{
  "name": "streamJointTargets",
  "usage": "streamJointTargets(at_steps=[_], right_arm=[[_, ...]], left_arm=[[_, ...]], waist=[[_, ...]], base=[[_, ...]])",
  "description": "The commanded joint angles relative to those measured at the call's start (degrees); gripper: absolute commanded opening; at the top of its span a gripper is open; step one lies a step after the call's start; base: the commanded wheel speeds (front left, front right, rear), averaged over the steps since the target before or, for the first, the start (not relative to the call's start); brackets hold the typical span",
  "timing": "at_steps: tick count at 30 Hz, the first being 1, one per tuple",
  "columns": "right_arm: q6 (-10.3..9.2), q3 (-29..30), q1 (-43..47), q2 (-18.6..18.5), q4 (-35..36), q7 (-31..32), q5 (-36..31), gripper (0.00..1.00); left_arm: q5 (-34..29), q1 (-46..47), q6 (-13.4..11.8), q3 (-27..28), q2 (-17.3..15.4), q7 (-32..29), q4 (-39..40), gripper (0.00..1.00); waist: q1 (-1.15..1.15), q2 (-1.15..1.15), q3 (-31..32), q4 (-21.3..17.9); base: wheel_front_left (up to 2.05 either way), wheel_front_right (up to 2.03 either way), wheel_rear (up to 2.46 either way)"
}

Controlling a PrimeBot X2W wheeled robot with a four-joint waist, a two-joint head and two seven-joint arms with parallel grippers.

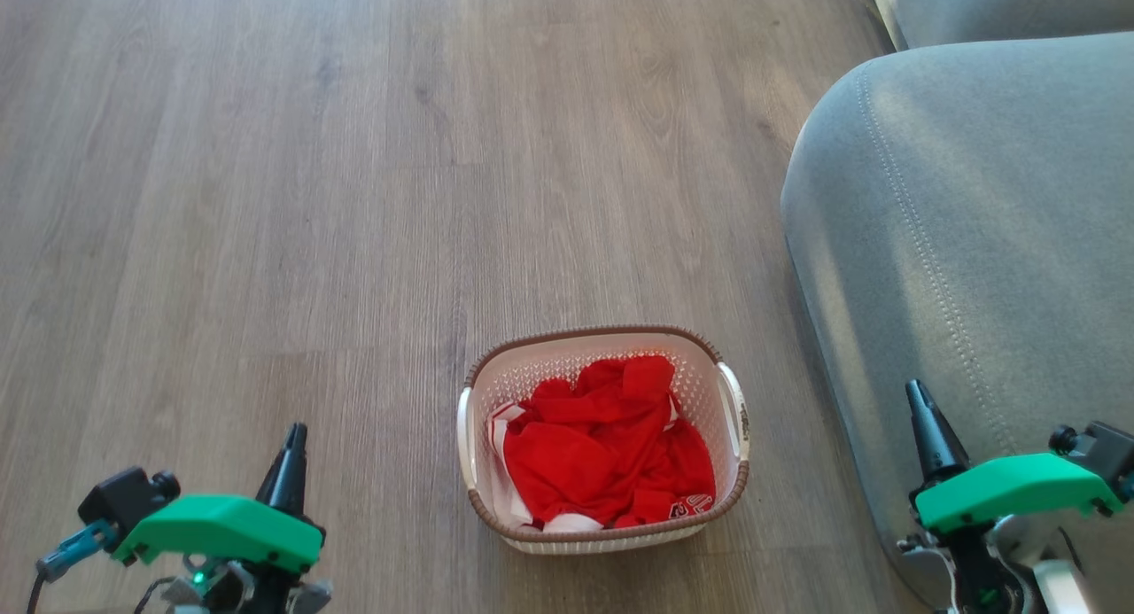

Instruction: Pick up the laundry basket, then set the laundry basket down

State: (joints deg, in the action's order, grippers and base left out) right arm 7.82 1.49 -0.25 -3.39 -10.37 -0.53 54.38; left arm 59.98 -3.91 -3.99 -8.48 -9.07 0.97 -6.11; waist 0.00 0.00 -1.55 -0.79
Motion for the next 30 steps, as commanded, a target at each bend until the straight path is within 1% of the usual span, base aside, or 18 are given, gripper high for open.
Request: streamJointTargets(at_steps=[1, 14, 30], right_arm=[[-0.18, -0.33, -3.22, -0.91, 1.38, 0.24, 1.95, 0.00], [-0.21, 0.38, -3.85, -1.01, 0.16, 1.43, 11.48, 0.00], [-0.26, 1.22, -4.52, -1.07, -1.16, 2.77, 21.62, 0.00]], left_arm=[[1.59, 3.43, 0.73, 2.12, -0.11, -0.41, 1.30, 0.00], [9.69, 5.06, 3.43, 4.84, 1.10, -1.77, -0.99, 0.00], [18.31, 6.81, 6.32, 7.83, 2.46, -3.29, -3.46, 0.00]], waist=[[0.00, 0.00, 0.03, 0.02], [0.00, 0.00, 0.37, 0.21], [0.00, 0.00, 0.73, 0.42]], base=[[0.00, 0.00, 0.00], [0.00, 0.00, 0.00], [0.00, 0.00, 0.00]])
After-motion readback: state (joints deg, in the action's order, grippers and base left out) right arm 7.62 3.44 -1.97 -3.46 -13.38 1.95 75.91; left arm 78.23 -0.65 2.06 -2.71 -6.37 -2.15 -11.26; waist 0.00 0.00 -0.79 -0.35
